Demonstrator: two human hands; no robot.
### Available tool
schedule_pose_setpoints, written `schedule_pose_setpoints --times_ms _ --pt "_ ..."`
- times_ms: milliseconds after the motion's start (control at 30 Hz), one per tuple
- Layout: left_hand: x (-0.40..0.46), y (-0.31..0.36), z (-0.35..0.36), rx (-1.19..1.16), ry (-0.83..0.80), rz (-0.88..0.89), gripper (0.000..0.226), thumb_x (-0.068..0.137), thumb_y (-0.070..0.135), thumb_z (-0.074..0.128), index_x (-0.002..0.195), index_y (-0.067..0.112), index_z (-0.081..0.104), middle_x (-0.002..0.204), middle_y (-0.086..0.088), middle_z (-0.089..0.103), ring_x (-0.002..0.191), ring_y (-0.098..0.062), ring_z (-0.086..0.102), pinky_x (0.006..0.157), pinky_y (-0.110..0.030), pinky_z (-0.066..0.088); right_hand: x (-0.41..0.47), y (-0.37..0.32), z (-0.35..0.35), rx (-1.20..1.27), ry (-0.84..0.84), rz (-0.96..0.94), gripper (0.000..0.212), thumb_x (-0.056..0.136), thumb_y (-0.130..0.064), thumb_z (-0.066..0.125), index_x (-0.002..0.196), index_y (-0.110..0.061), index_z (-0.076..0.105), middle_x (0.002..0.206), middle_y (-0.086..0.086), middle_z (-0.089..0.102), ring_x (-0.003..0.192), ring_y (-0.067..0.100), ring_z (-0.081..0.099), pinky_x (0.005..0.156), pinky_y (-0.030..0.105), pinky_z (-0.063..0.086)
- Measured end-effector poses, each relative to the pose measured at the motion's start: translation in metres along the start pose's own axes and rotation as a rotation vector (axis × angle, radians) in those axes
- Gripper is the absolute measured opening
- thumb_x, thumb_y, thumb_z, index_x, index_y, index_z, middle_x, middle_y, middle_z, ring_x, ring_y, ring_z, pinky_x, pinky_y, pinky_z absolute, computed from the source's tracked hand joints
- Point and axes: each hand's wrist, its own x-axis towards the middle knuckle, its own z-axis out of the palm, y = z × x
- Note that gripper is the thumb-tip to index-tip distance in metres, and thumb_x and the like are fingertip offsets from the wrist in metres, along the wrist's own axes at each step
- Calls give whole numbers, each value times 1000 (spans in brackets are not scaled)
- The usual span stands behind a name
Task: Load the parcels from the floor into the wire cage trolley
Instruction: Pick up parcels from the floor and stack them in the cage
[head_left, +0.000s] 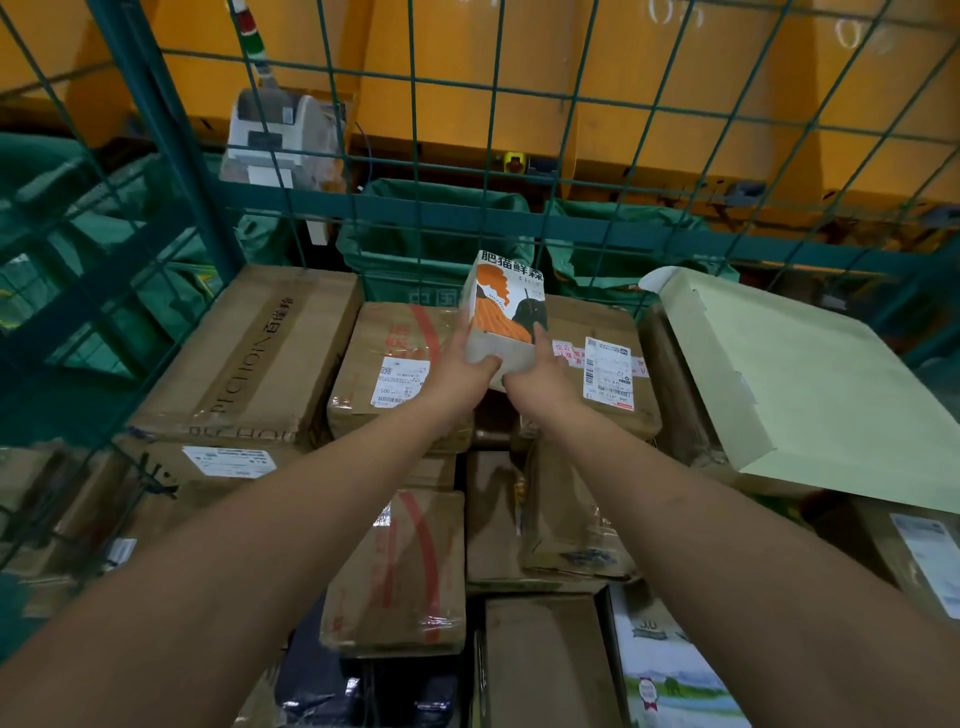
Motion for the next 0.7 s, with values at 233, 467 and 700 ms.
schedule_pose_setpoints --times_ms 233,467,700 --pt "-45 0 6 -19 1 -105 93 73 43 73 153 40 25 143 1 54 126 -23 56 107 -45 49 -43 6 -16 347 -98 49 62 93 -14 62 148 -26 36 130 6 60 99 22 63 67 33 55" --pt "-146 34 27 41 -83 -125 27 98 28 63 124 22 58 116 -4 68 103 -25 65 85 -37 55 -150 27 -58 407 -125 162 15 98 -21 62 114 -21 60 103 5 62 100 26 61 71 34 49" --pt "-310 64 70 58 -188 -110 5 104 19 54 109 20 57 100 -2 63 88 -19 58 75 -29 49 -313 88 -99 426 -85 143 17 104 -21 52 90 -21 62 86 4 59 73 17 53 68 34 47"
